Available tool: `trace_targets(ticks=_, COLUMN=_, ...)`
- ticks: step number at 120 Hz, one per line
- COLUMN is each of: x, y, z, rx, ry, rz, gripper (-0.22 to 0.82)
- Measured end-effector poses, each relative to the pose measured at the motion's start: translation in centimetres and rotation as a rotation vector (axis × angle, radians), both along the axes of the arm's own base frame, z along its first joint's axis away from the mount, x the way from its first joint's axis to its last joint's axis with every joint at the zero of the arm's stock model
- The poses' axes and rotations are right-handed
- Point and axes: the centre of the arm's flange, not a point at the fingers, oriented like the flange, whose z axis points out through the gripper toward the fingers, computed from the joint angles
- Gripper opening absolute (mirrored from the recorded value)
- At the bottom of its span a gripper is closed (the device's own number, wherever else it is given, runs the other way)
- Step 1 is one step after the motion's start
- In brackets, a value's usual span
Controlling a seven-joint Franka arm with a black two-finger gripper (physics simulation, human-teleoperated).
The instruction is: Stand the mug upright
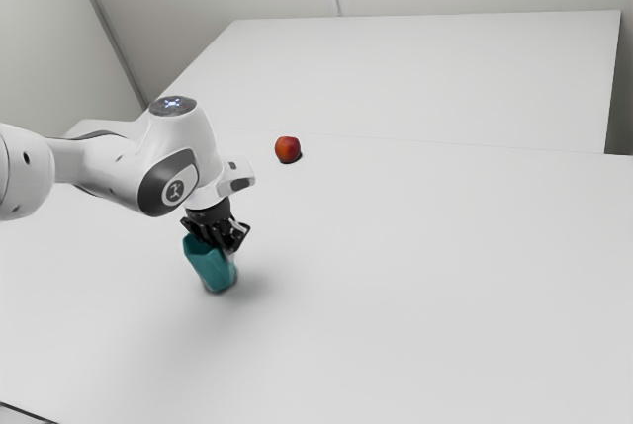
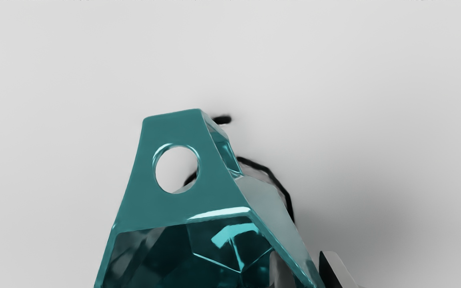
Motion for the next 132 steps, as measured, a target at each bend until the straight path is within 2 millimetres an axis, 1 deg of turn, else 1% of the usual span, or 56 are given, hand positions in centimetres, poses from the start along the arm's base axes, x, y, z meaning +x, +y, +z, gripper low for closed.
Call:
trace_targets(ticks=20, x=0.1, y=0.0, z=0.5, rx=-0.004, ry=-0.014, rz=0.001, gripper=0.13)
trace_targets(ticks=30, x=0.1, y=0.0, z=1.1, rx=-0.004, ry=-0.028, rz=0.001, gripper=0.27)
trace_targets(ticks=37, x=0.2, y=0.0, z=1.7, rx=-0.004, ry=-0.04, rz=0.001, gripper=0.35)
trace_targets(ticks=54, x=0.4, y=0.1, z=3.3, rx=-0.002, ry=-0.07, rz=-0.001, gripper=0.46)
trace_targets(ticks=72, x=1.5, y=0.0, z=6.0, rx=0.004, ry=-0.083, rz=0.003, gripper=0.53)
trace_targets(ticks=96, x=3.0, y=-0.1, z=9.7, rx=0.006, ry=-0.062, rz=0.019, gripper=0.57)
trace_targets(ticks=109, x=4.4, y=-0.3, z=12.7, rx=-0.003, ry=-0.056, rz=0.031, gripper=0.58)
trace_targets(ticks=132, x=5.8, y=-0.4, z=17.0, rx=-0.006, ry=-0.035, rz=0.046, gripper=0.58)
